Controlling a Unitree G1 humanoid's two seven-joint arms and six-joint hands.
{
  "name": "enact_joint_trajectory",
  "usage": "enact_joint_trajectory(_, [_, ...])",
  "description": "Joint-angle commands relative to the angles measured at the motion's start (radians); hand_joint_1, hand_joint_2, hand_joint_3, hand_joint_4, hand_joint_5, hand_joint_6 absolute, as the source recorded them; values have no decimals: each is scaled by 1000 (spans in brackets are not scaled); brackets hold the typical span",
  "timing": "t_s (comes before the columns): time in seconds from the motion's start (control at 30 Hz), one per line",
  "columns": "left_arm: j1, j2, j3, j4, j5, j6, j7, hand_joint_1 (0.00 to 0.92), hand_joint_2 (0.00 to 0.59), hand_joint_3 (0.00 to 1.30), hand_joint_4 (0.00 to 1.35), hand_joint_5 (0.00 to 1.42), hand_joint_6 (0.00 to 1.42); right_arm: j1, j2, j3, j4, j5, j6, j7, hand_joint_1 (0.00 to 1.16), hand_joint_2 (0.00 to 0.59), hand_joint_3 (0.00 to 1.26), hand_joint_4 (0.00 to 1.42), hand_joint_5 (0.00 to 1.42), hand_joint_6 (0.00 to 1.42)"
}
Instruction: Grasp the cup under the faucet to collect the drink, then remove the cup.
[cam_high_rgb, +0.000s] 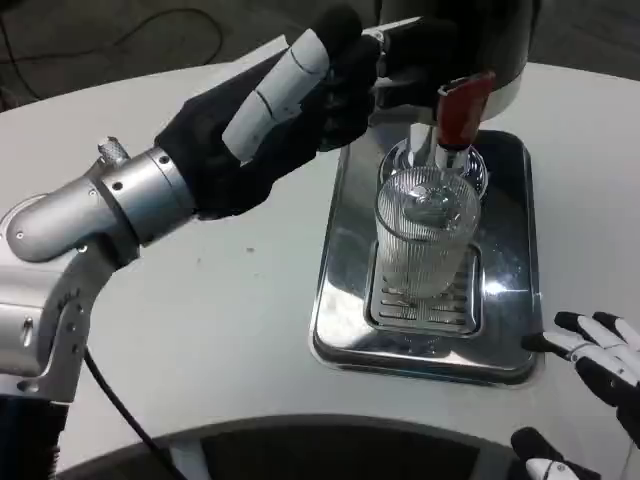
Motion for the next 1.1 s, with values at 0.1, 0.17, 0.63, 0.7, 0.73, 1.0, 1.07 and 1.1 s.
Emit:
enact_joint_trajectory(0.1, [-53,-32,-23,55,26,-36,2,0,143,137,57,153,105,48,14,-25,-16,15,-39,-11,327,397,196,62,0,0])
enact_joint_trajectory(0.17, [-64,-38,-26,64,28,-41,3,0,143,137,57,153,105,56,20,-33,-16,20,-47,-12,326,397,196,62,0,0])
enact_joint_trajectory(0.63, [-118,-18,-109,124,142,-72,-34,0,141,137,57,153,105,65,30,-65,-16,58,-72,-9,320,398,205,62,0,0])
enact_joint_trajectory(0.7, [-115,-14,-122,136,165,-95,-38,0,141,137,57,153,105,66,30,-64,-16,61,-73,-9,320,398,205,63,0,0])
enact_joint_trajectory(0.73, [-115,-13,-125,140,171,-103,-39,0,141,137,57,153,105,66,29,-63,-16,61,-74,-9,319,398,205,63,0,0])
enact_joint_trajectory(1.0, [-109,-8,-150,176,229,-207,-34,0,141,135,65,153,105,44,25,-55,-16,63,-60,1,318,398,206,72,0,0])
enact_joint_trajectory(1.07, [-108,-6,-156,187,247,-238,-33,0,141,135,65,153,105,35,26,-49,-16,67,-49,7,317,396,206,73,0,0])
enact_joint_trajectory(1.1, [-106,-4,-162,191,261,-259,-31,0,141,135,65,153,105,29,28,-43,-16,72,-37,12,317,395,206,73,0,0])
